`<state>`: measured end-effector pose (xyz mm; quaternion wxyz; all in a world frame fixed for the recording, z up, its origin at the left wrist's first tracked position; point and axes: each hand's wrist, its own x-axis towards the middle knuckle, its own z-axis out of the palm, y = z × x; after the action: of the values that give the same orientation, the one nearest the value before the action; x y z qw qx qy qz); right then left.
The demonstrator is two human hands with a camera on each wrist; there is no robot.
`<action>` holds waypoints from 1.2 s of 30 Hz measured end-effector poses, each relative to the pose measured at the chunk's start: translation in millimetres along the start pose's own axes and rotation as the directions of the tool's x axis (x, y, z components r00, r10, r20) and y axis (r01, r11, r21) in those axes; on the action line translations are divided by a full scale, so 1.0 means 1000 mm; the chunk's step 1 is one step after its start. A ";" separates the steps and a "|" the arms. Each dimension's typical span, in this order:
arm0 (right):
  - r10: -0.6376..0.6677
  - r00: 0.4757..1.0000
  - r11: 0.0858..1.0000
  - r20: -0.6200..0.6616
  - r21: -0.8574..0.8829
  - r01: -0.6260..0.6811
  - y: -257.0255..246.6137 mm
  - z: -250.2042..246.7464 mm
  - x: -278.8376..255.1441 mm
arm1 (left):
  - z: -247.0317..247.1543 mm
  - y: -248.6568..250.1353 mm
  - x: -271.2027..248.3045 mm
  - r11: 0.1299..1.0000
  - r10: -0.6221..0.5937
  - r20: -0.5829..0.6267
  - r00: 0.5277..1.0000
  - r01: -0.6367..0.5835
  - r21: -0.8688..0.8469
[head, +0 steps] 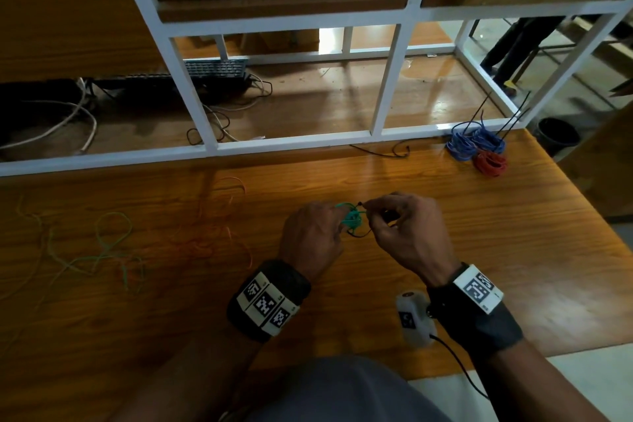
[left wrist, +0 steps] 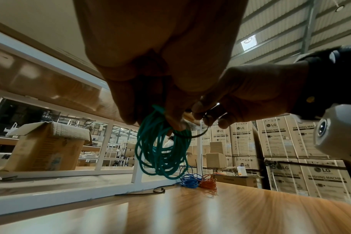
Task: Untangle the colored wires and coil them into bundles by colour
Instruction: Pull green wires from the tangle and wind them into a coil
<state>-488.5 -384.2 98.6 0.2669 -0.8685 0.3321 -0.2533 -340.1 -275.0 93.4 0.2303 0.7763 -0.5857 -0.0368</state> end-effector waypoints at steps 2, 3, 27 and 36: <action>-0.021 0.999 1.000 -0.041 0.013 0.021 -0.002 0.003 -0.001 | 0.000 0.000 0.000 1.000 0.012 -0.007 1.000 -0.012 0.004; -0.041 0.997 0.999 -0.058 0.005 0.042 -0.002 0.006 -0.002 | 0.001 0.000 0.000 1.000 0.016 -0.011 1.000 -0.016 0.006; -0.009 1.000 0.985 0.027 0.175 0.004 0.002 -0.002 0.010 | -0.003 0.000 0.004 0.991 0.126 -0.023 0.992 -0.127 -0.047; 0.048 0.999 0.983 -0.015 0.178 -0.045 0.003 -0.005 0.016 | 0.004 -0.011 0.001 0.968 0.104 -0.028 0.994 -0.108 -0.228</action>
<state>-482.4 -399.1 104.0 0.3461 -0.8307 0.3308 -0.2840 -331.5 -274.8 85.7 0.3245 0.7123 -0.6163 -0.0859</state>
